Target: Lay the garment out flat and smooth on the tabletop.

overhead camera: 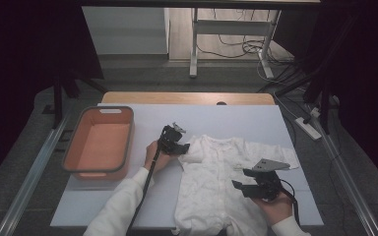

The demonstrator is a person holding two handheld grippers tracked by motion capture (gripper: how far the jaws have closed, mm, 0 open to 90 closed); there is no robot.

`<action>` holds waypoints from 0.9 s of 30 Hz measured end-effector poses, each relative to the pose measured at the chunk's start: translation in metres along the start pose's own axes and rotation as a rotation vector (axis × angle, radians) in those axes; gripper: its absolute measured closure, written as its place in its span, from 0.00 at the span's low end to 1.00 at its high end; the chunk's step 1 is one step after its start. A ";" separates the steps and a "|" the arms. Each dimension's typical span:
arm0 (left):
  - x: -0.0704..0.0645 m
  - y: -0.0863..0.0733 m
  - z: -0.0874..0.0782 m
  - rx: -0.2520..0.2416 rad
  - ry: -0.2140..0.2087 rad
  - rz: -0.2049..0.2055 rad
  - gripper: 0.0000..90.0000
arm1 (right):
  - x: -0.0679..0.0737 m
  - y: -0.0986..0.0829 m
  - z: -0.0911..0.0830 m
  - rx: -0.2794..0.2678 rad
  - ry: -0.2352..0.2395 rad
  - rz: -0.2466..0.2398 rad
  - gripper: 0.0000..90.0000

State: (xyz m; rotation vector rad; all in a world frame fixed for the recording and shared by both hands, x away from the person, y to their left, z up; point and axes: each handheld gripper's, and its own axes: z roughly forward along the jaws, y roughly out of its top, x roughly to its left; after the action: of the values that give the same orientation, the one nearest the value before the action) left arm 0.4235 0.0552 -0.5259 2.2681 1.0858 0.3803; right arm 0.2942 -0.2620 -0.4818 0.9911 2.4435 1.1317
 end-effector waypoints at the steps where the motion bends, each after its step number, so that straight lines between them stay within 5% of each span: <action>1: 0.000 -0.001 0.001 0.004 -0.016 -0.001 0.59 | 0.000 0.000 0.000 -0.002 0.000 0.001 0.42; 5: 0.001 -0.003 -0.001 0.004 -0.067 -0.028 0.87 | 0.001 0.001 -0.001 -0.008 -0.001 0.000 0.42; 8: 0.001 -0.004 -0.005 0.011 -0.070 -0.034 0.95 | 0.001 0.001 -0.001 -0.004 -0.004 -0.002 0.41; 19: 0.006 0.002 -0.074 -0.124 -0.007 -0.033 0.97 | 0.001 0.001 0.000 -0.003 -0.003 -0.007 0.40; 27: 0.035 -0.012 -0.123 -0.176 0.044 -0.118 0.97 | 0.002 0.002 0.000 -0.002 -0.007 -0.010 0.40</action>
State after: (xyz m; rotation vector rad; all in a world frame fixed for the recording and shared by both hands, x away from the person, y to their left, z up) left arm 0.3790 0.1360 -0.4364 2.0399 1.1556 0.4609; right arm 0.2934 -0.2595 -0.4803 0.9802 2.4384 1.1253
